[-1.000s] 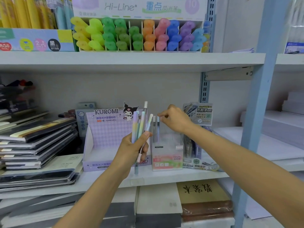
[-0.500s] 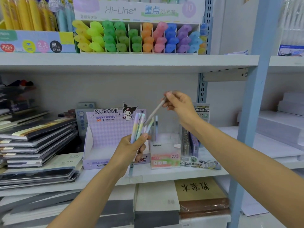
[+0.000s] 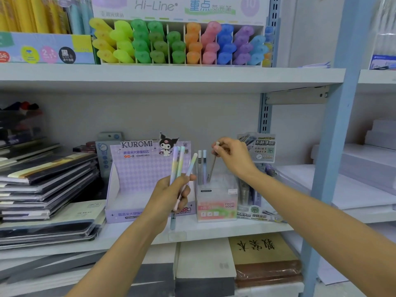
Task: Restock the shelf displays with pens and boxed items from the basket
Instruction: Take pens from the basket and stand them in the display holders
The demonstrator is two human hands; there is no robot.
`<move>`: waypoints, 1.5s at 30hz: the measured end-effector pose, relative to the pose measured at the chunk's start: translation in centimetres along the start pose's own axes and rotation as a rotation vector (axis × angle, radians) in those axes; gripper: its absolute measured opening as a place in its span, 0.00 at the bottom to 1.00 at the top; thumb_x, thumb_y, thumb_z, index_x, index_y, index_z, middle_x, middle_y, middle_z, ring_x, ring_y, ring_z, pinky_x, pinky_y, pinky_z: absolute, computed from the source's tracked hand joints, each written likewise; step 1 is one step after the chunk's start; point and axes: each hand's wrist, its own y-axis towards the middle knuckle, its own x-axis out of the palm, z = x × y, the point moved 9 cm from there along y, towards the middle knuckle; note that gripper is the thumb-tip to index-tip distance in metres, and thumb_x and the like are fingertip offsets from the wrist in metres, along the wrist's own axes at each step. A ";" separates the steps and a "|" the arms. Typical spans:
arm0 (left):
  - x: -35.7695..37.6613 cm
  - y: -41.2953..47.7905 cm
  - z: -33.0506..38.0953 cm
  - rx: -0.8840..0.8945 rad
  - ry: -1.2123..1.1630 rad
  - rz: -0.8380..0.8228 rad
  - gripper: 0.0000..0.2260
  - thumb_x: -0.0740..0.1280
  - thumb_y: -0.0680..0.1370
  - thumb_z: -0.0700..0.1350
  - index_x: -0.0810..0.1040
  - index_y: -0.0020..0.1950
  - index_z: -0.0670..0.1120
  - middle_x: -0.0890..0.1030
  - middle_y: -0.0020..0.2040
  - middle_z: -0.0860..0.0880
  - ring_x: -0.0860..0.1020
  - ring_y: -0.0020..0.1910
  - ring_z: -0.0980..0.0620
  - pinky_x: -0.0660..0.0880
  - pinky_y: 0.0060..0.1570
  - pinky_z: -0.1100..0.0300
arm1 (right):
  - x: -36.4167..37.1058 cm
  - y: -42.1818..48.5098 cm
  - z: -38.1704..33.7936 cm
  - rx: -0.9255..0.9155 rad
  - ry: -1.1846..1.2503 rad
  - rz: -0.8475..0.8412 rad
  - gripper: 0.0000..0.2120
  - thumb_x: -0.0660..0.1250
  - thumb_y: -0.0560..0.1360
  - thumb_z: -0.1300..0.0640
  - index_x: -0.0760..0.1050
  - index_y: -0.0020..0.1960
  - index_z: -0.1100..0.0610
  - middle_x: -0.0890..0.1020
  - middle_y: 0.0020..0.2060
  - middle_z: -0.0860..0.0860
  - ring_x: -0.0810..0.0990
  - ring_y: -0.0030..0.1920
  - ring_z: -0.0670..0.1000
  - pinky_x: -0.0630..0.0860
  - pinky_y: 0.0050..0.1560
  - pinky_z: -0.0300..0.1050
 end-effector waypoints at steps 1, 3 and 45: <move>0.0 0.0 0.0 0.002 0.004 -0.007 0.10 0.63 0.81 0.46 0.82 0.53 0.44 0.70 0.30 0.49 0.65 0.23 0.53 0.63 0.21 0.64 | 0.2 0.0 0.1 -0.002 -0.023 -0.006 0.07 0.64 0.79 0.61 0.80 0.51 0.62 0.85 0.42 0.54 0.84 0.44 0.50 0.79 0.52 0.46; 0.0 0.1 -0.1 0.004 0.011 -0.019 0.09 0.64 0.81 0.47 0.82 0.54 0.45 0.71 0.31 0.50 0.66 0.23 0.54 0.63 0.22 0.64 | 0.5 0.2 0.2 -0.017 -0.089 -0.035 0.07 0.64 0.79 0.59 0.80 0.50 0.61 0.85 0.41 0.52 0.83 0.42 0.48 0.77 0.49 0.43; -1.9 -2.9 4.7 0.206 -0.261 0.229 0.13 0.74 0.68 0.48 0.80 0.48 0.42 0.77 0.31 0.49 0.65 0.20 0.56 0.59 0.18 0.66 | -0.2 -4.8 -4.4 0.107 0.681 -0.348 0.07 0.70 0.74 0.65 0.80 0.52 0.64 0.84 0.40 0.59 0.84 0.40 0.53 0.81 0.46 0.41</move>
